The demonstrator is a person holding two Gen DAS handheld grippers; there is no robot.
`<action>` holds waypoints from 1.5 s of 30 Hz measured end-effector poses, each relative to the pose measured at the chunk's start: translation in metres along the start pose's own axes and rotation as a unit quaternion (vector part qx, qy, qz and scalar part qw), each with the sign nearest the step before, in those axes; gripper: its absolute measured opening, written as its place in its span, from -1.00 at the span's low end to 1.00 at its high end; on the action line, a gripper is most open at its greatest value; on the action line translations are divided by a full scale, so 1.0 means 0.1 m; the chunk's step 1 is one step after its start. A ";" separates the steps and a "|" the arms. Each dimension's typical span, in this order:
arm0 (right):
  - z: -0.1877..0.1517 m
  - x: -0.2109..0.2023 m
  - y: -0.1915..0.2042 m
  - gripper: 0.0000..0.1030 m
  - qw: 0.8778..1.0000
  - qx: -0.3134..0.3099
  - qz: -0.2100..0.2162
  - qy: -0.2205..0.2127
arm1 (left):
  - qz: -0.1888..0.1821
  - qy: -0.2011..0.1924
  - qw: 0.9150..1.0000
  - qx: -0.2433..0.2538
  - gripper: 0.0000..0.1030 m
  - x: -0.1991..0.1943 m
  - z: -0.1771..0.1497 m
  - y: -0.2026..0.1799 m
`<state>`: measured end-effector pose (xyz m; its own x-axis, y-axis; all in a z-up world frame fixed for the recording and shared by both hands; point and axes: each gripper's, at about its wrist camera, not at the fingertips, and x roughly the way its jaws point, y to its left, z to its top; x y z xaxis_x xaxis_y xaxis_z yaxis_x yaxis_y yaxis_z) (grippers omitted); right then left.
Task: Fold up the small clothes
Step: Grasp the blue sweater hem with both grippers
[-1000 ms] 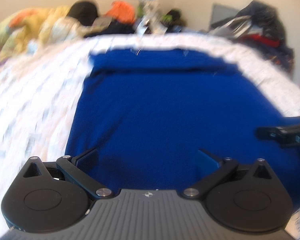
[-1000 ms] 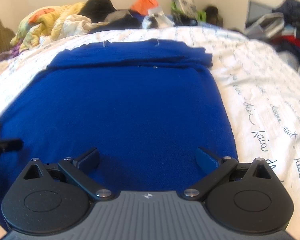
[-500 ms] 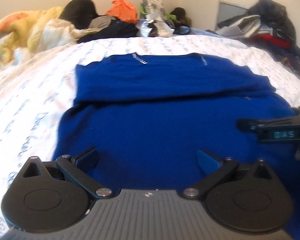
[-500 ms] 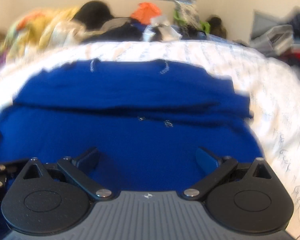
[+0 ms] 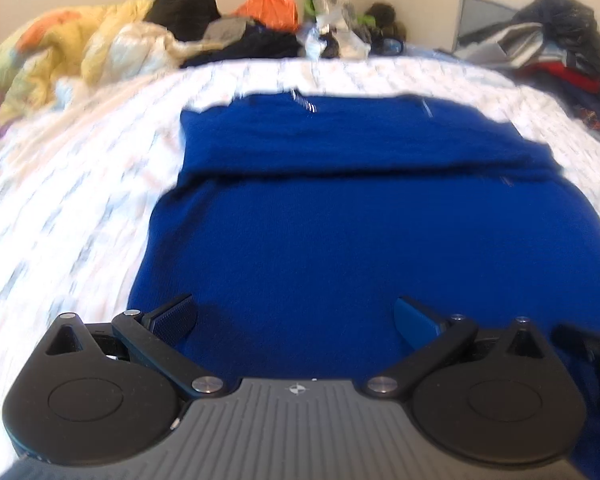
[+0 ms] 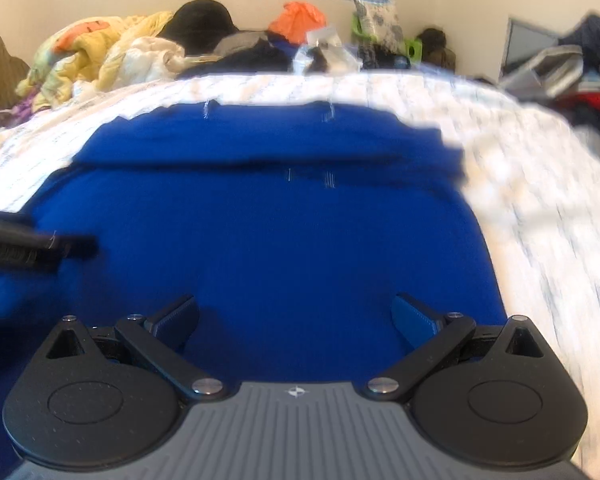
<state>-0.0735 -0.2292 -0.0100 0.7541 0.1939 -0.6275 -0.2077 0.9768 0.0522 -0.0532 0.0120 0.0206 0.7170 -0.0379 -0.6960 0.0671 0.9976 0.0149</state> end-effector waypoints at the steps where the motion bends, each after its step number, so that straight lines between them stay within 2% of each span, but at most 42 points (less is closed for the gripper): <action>1: -0.11 -0.12 0.00 1.00 1.000 -0.011 0.002 0.000 | -0.007 0.005 1.000 0.005 1.00 -0.11 -0.10 0.00; 6: -0.60 -0.68 -0.08 1.00 1.000 -0.021 0.011 -0.007 | -0.019 0.001 0.999 0.027 1.00 -0.72 -0.72 0.02; 10: -0.72 -1.02 -0.21 1.00 0.997 -0.035 0.054 0.035 | -0.034 0.024 0.999 0.004 1.00 -1.09 -1.03 0.17; 12: -0.64 -1.12 -0.38 1.00 0.993 -0.003 0.088 0.077 | -0.048 0.043 0.998 -0.021 1.00 -1.19 -1.08 0.29; 14: -0.56 -1.22 -0.69 1.00 0.985 0.079 0.126 0.090 | -0.070 0.066 0.994 -0.055 1.00 -1.25 -1.09 0.43; 15: -0.55 -1.24 -0.87 1.00 0.976 0.129 0.146 0.092 | -0.087 0.071 0.990 -0.080 1.00 -1.27 -1.09 0.51; 17: -0.61 -1.21 -1.22 1.00 0.947 0.237 0.184 0.111 | -0.128 0.078 0.979 -0.138 1.00 -1.27 -1.07 0.70; 18: -0.65 -1.17 -1.36 1.00 0.933 0.273 0.195 0.129 | -0.147 0.083 0.972 -0.162 1.00 -1.26 -1.07 0.77; 19: -0.68 -1.16 -1.44 1.00 0.924 0.292 0.211 0.131 | -0.168 0.087 0.965 -0.184 1.00 -1.24 -1.07 0.84; 20: -0.70 -1.17 -1.47 1.00 0.918 0.299 0.223 0.136 | -0.186 0.090 0.957 -0.204 1.00 -1.22 -1.07 0.90; 23: -0.71 -1.18 -1.40 1.00 0.906 0.281 0.267 0.168 | -0.211 0.096 0.941 -0.248 1.00 -1.18 -1.06 1.03; 25: -0.72 -1.15 -1.31 1.00 0.892 0.268 0.308 0.196 | -0.219 0.104 0.934 -0.264 0.96 -1.16 -1.04 1.13; 26: -0.73 -1.16 -1.27 1.00 0.887 0.264 0.319 0.203 | -0.217 0.106 0.933 -0.268 0.96 -1.16 -1.03 1.18; 28: -0.75 -1.18 -1.23 1.00 0.885 0.261 0.327 0.205 | -0.209 0.109 0.933 -0.273 0.94 -1.16 -1.00 1.28; 30: -0.76 -1.19 -1.26 1.00 0.881 0.274 0.329 0.202 | -0.231 0.124 0.924 -0.280 0.94 -1.12 -0.99 1.32; 32: -0.84 -1.22 -1.30 1.00 0.873 0.295 0.333 0.198 | -0.269 0.144 0.904 -0.298 0.94 -1.05 -1.01 1.33; 34: -0.86 -1.23 -1.31 1.00 0.871 0.304 0.332 0.198 | -0.312 0.169 0.878 -0.323 0.94 -0.97 -1.07 1.32; 35: -0.86 -1.23 -1.31 1.00 0.872 0.303 0.329 0.198 | -0.321 0.173 0.871 -0.330 0.91 -0.96 -1.10 1.31; 36: -0.86 -1.24 -1.29 1.00 0.874 0.299 0.328 0.199 | -0.317 0.169 0.873 -0.330 0.83 -0.98 -1.12 1.29; 37: -0.84 -1.24 -1.29 1.00 0.876 0.295 0.327 0.199 | -0.309 0.167 0.877 -0.327 0.61 -1.00 -1.12 1.29; 38: -0.77 -1.14 -1.32 1.00 0.876 0.293 0.327 0.199 | -0.302 0.167 0.880 -0.327 0.51 -1.01 -1.12 1.30; 39: -0.77 -1.13 -1.34 1.00 0.875 0.295 0.328 0.198 | -0.296 0.172 0.880 -0.329 0.27 -1.02 -1.13 1.31; 40: -0.79 -1.14 -1.36 1.00 0.873 0.302 0.328 0.196 | -0.295 0.175 0.879 -0.331 0.13 -1.01 -1.15 1.33; 41: -0.80 -1.11 -1.36 1.00 0.872 0.306 0.329 0.194 | -0.297 0.175 0.877 -0.334 0.10 -1.02 -1.17 1.36; 42: -0.81 -1.09 -1.36 0.95 0.873 0.304 0.330 0.192 | -0.298 0.177 0.875 -0.337 0.06 -1.01 -1.18 1.38; 43: -0.81 -1.10 -1.36 0.72 0.877 0.300 0.325 0.190 | -0.295 0.178 0.876 -0.337 -0.06 -1.01 -1.18 1.38; 44: -0.78 -1.10 -1.35 0.43 0.883 0.294 0.312 0.192 | -0.285 0.179 0.881 -0.331 -0.22 -1.01 -1.17 1.37; 45: -0.78 -1.09 -1.34 -0.52 0.891 0.285 0.289 0.202 | -0.270 0.186 0.889 -0.319 -0.73 -1.01 -1.17 1.35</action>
<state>-0.1765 -0.3882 -0.0095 0.3131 0.7438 -0.5905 -0.0520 0.6342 0.7714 -0.1973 0.1570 0.0091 0.4133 -0.6177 -0.6691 -0.1598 0.6741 -0.7211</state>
